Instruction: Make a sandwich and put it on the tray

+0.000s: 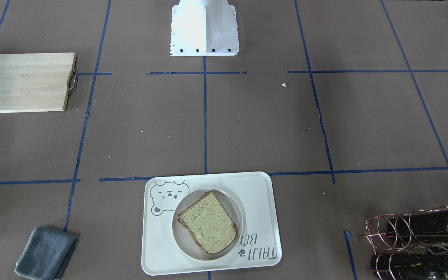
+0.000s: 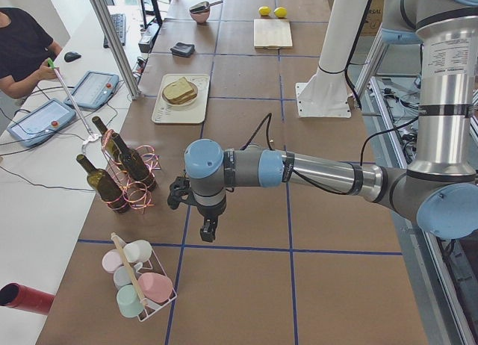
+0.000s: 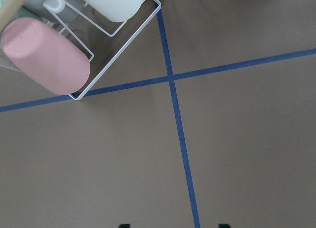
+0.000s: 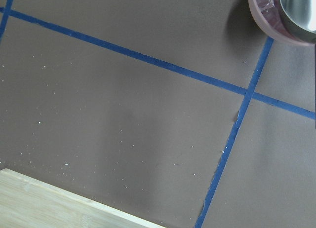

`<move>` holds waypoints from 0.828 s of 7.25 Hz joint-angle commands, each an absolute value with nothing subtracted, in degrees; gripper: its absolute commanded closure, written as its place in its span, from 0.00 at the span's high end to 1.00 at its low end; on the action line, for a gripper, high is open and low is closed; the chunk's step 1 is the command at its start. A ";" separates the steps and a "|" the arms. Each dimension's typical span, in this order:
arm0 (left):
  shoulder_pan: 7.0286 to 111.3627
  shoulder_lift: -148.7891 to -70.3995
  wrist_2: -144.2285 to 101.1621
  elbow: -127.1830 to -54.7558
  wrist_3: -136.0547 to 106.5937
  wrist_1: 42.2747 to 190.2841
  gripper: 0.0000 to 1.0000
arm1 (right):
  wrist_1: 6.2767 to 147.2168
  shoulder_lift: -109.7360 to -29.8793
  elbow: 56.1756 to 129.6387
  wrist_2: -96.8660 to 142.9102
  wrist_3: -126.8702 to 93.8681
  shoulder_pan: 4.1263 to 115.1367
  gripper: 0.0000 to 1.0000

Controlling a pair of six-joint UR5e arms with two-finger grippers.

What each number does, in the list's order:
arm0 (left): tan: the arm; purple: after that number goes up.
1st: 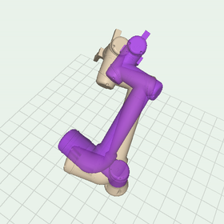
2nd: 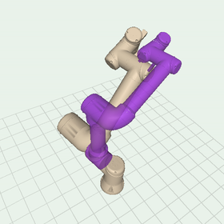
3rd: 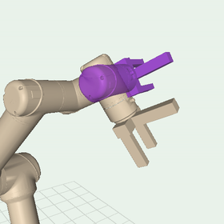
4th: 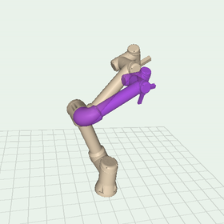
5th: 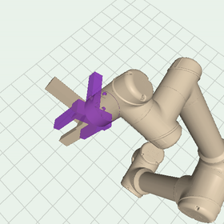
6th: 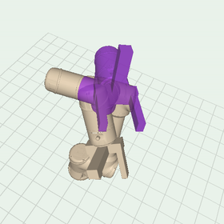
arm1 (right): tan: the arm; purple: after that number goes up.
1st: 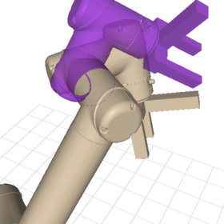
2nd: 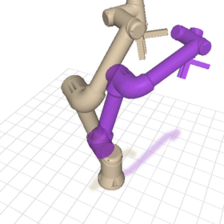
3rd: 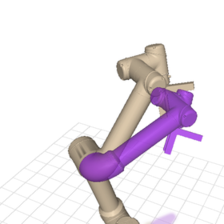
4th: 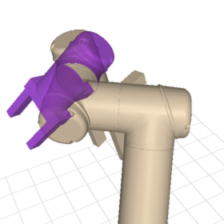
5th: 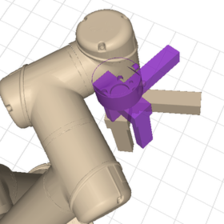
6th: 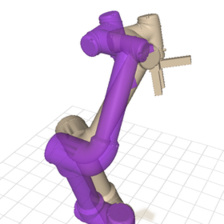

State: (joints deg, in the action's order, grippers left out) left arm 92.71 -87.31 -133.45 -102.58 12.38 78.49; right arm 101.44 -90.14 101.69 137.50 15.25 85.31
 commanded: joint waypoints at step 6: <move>92.46 -87.27 -139.66 -98.08 12.57 82.88 1.00 | 101.34 -90.70 101.34 137.55 15.38 86.75 1.00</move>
State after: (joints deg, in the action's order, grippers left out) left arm 92.47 -87.14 -138.84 -98.47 12.47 82.11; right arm 101.48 -90.02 101.78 137.61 15.26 86.45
